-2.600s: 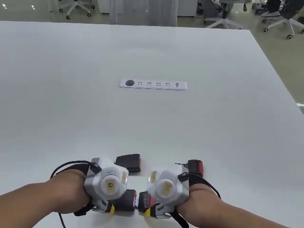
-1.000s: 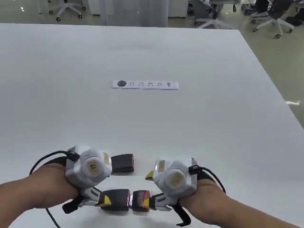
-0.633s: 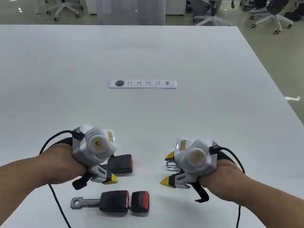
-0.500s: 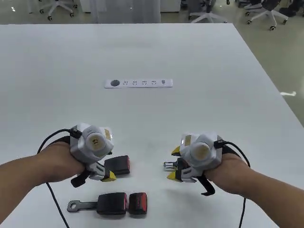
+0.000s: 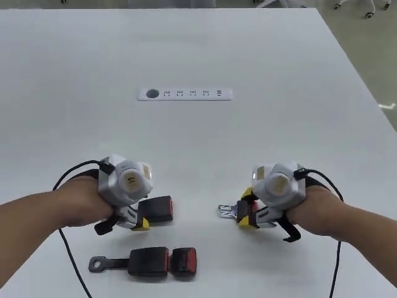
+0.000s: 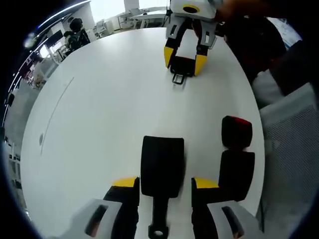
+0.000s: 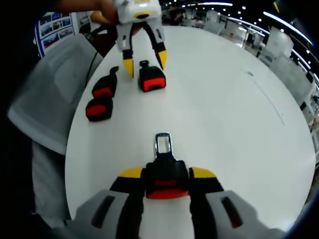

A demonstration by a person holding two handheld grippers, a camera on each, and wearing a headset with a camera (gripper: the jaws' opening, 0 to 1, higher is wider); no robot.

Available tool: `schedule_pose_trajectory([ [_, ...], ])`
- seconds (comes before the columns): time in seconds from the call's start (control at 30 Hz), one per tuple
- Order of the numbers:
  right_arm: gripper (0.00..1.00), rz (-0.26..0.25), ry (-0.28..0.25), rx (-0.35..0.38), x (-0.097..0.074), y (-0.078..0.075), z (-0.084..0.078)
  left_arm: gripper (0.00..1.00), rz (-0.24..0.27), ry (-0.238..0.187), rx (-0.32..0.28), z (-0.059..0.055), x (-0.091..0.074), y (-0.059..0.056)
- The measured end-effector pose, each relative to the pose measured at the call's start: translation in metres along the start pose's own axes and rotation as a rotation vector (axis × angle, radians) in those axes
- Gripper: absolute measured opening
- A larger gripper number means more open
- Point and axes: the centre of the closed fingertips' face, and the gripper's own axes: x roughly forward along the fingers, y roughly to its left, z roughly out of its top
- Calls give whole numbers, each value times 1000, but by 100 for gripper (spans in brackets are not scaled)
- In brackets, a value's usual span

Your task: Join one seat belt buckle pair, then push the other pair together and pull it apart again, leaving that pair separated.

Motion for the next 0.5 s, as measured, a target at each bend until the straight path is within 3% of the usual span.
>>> schedule_pose_trajectory([
  [0.17,33,23,14,-37,1,2,0,33,13,3,35,1,5,7],
  [0.33,33,25,-5,-33,1,1,-1,33,5,38,82,-1,11,6],
  [0.5,33,28,-6,-27,1,1,1,32,-15,45,109,0,11,4],
])
